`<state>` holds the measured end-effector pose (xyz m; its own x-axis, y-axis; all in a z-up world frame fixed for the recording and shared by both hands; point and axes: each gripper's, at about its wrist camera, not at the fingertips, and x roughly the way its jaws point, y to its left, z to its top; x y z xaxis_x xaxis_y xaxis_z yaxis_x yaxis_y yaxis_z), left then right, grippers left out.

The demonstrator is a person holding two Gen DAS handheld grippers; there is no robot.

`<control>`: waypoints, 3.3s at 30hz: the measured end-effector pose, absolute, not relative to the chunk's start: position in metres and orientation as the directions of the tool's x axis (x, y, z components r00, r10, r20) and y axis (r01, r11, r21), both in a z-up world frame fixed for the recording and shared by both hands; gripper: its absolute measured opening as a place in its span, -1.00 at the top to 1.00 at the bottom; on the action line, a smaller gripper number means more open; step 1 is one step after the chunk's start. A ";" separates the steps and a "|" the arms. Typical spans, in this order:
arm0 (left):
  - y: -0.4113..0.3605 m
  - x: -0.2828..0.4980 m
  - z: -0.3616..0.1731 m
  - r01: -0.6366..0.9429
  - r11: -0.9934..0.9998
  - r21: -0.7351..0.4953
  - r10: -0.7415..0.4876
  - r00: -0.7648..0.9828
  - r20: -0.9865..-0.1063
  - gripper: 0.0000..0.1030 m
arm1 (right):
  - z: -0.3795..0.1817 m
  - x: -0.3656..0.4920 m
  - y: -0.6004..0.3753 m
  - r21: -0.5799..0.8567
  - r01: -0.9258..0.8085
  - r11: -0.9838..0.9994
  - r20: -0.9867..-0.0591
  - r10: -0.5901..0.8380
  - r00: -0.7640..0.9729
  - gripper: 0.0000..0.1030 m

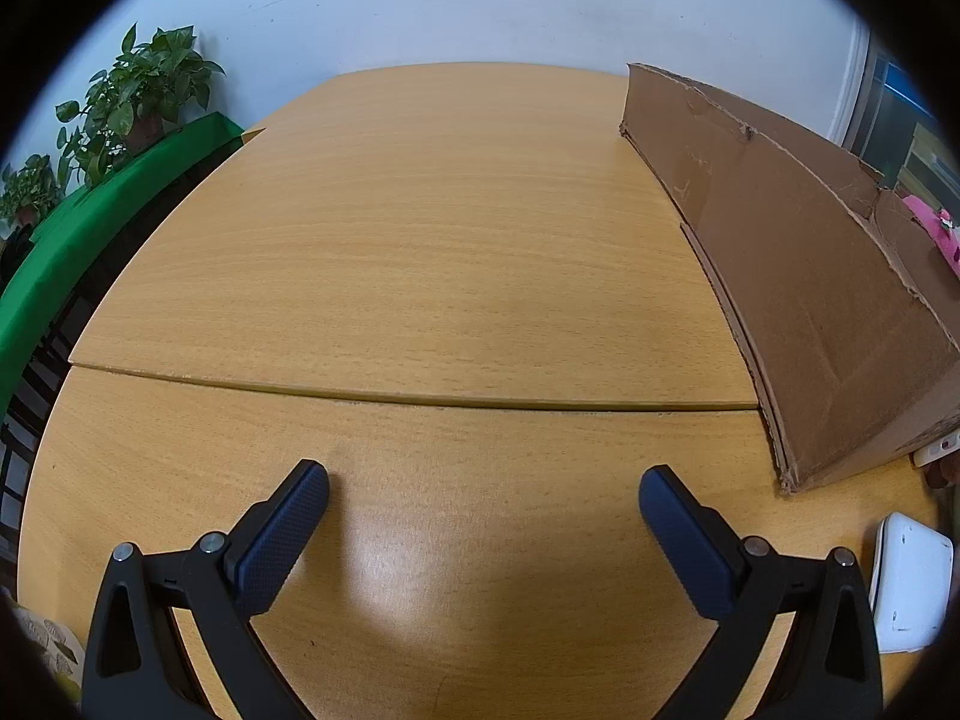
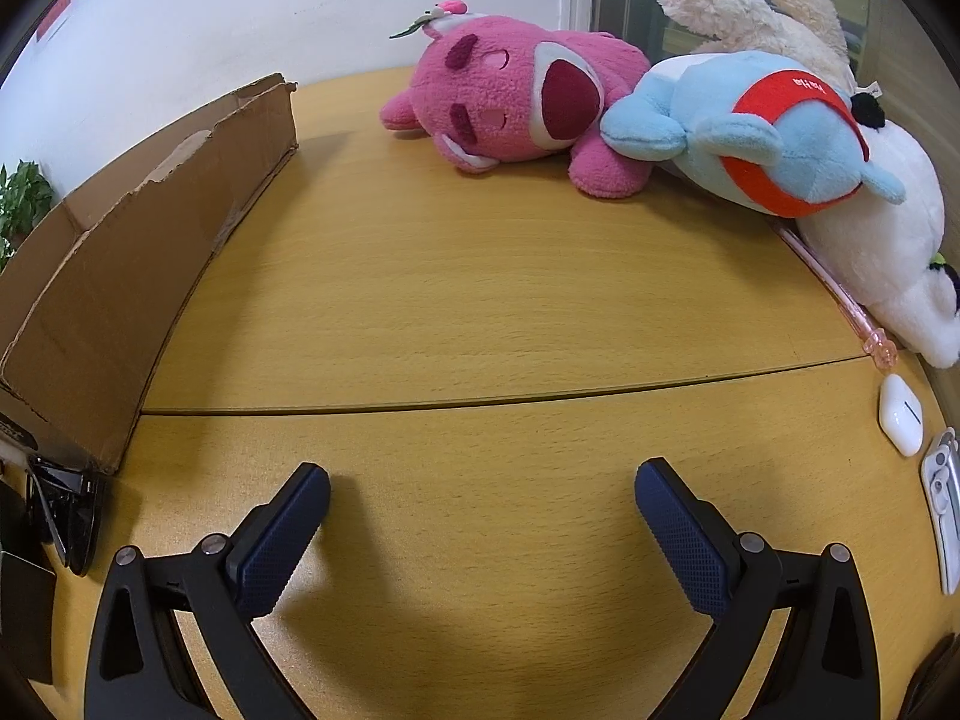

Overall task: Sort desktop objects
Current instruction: 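Grasp the teal-and-pink plush pig with the left and right grippers together, then carry the plush pig into the cardboard box and open both grippers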

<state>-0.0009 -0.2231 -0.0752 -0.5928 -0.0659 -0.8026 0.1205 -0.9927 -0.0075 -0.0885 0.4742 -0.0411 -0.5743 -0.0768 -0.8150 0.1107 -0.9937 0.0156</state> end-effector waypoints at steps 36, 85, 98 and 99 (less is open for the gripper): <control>-0.058 0.117 0.021 -0.241 -0.841 -0.484 0.526 -0.573 -0.628 -0.97 | 0.003 0.137 0.136 0.310 0.696 -0.648 -0.793 -0.580 -0.186 -0.68; -0.053 -0.178 0.207 -0.279 -0.915 -0.292 0.401 -0.708 -0.582 -0.36 | 0.250 -0.154 0.056 0.434 0.757 -0.489 -0.463 -0.842 -0.278 -0.43; -0.046 -0.271 0.044 -0.105 -0.940 -0.323 0.335 -0.451 -0.827 -0.32 | 0.040 -0.245 0.016 0.713 0.454 -0.534 -0.592 -0.806 -0.018 -0.49; -0.044 -0.273 0.039 -0.104 -0.942 -0.318 0.330 -0.439 -0.836 -0.32 | 0.033 -0.247 0.015 0.710 0.440 -0.549 -0.608 -0.794 -0.010 -0.54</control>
<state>-0.2730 -0.0442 0.0386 -0.4385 0.3302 -0.8358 -0.1040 -0.9424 -0.3178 -0.2465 0.0152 0.0333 -0.0102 -0.7940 -0.6079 0.4404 -0.5493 0.7101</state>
